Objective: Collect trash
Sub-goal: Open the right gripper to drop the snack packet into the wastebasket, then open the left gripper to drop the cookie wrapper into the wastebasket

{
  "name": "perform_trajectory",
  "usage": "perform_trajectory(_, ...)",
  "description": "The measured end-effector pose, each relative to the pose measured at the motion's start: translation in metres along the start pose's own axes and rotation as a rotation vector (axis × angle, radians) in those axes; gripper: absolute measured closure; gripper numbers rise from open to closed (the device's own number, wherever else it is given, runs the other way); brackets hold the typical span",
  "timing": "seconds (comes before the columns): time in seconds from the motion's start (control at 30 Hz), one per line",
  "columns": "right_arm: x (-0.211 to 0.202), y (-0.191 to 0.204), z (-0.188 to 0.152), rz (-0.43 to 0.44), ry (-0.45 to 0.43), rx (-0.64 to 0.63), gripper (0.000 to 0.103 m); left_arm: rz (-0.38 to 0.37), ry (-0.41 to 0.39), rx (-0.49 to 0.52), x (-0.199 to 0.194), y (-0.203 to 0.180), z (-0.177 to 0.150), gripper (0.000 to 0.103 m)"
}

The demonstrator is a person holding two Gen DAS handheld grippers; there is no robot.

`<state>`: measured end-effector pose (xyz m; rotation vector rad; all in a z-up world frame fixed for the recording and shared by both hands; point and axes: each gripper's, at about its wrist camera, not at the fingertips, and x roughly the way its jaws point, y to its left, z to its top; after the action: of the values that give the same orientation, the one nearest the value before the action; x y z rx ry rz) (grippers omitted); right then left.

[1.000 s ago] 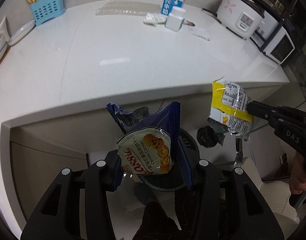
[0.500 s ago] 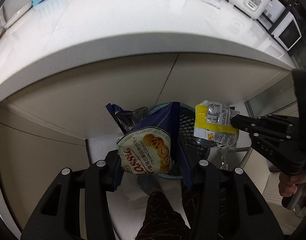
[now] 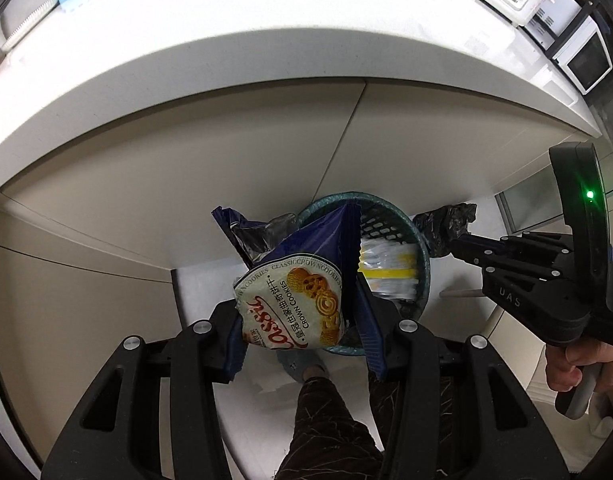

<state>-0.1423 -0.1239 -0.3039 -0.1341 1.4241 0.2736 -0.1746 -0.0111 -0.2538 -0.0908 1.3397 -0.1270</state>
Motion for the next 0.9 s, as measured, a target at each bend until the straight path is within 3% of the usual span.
perform_trajectory(0.07,0.000,-0.002,0.000,-0.005,0.003,0.003,0.094,0.000,0.005,0.001,0.003,0.001,0.002,0.057)
perform_trajectory(0.3,-0.029,-0.019,-0.006,-0.009,-0.055,0.010,0.046,-0.017,0.030,0.010,0.020,-0.002,0.005,0.057)
perform_trajectory(0.47,-0.051,-0.043,-0.013,-0.010,-0.105,0.043,0.025,-0.032,0.058,0.038,0.040,-0.015,0.008,0.057)
perform_trajectory(0.6,-0.062,-0.060,-0.019,-0.021,-0.126,0.061,0.018,-0.021,0.077,0.055,0.053,-0.026,0.012,0.057)
perform_trajectory(0.9,-0.071,-0.096,-0.028,-0.031,-0.124,0.106,0.017,-0.050,0.088,0.072,0.075,-0.047,0.018,0.056)
